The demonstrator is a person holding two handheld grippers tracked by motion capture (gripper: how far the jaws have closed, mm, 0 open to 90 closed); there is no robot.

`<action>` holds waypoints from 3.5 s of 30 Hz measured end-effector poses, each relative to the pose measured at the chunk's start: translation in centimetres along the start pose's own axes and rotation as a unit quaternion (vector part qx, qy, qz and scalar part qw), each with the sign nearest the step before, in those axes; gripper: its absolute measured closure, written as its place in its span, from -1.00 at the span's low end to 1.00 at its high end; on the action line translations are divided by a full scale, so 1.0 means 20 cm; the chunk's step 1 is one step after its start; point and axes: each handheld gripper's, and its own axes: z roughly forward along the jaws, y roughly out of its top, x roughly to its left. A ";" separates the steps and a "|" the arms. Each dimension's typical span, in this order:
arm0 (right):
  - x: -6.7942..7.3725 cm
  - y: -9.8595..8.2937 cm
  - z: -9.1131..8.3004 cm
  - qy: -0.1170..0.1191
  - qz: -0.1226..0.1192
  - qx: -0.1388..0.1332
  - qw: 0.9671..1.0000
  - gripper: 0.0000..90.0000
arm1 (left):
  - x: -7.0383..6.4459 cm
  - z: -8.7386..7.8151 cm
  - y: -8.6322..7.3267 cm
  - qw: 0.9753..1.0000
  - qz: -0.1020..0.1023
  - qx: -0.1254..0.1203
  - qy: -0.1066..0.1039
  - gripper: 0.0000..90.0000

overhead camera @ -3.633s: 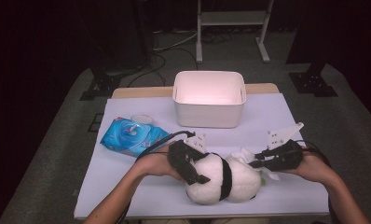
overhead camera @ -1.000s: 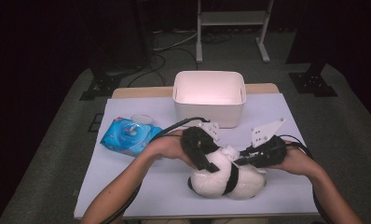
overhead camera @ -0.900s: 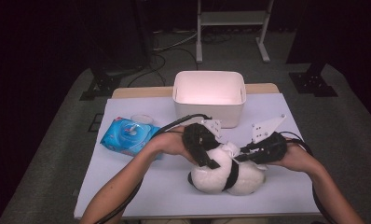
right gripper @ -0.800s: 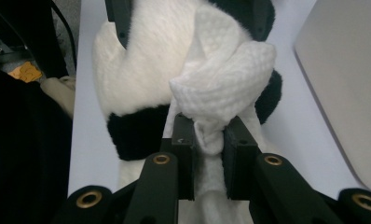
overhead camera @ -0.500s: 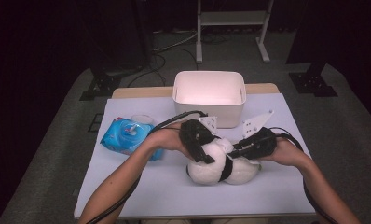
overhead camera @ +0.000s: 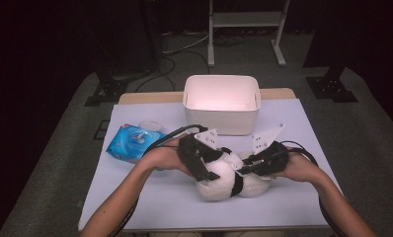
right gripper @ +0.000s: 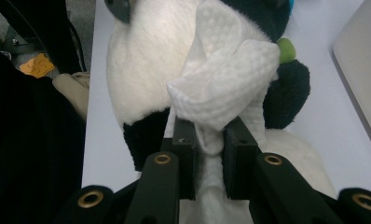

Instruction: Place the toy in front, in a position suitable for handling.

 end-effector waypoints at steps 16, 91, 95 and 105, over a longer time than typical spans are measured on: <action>0.09 -0.01 -0.01 -0.005 -0.020 0.011 1.000 0.71 | -0.07 0.03 -0.10 1.000 -0.024 -0.011 0.005 -0.78; -0.05 -0.10 -0.18 -0.043 0.024 0.020 0.999 0.71 | -0.06 0.07 -0.03 1.000 0.013 -0.013 0.017 -0.73; -0.03 -0.13 -0.19 -0.047 0.027 0.022 0.998 0.73 | -0.05 0.07 -0.03 0.999 0.017 -0.013 0.024 -0.73; 0.01 -0.16 -0.19 -0.048 0.034 0.021 0.998 0.74 | -0.05 0.06 -0.01 0.999 0.031 -0.008 0.034 -0.73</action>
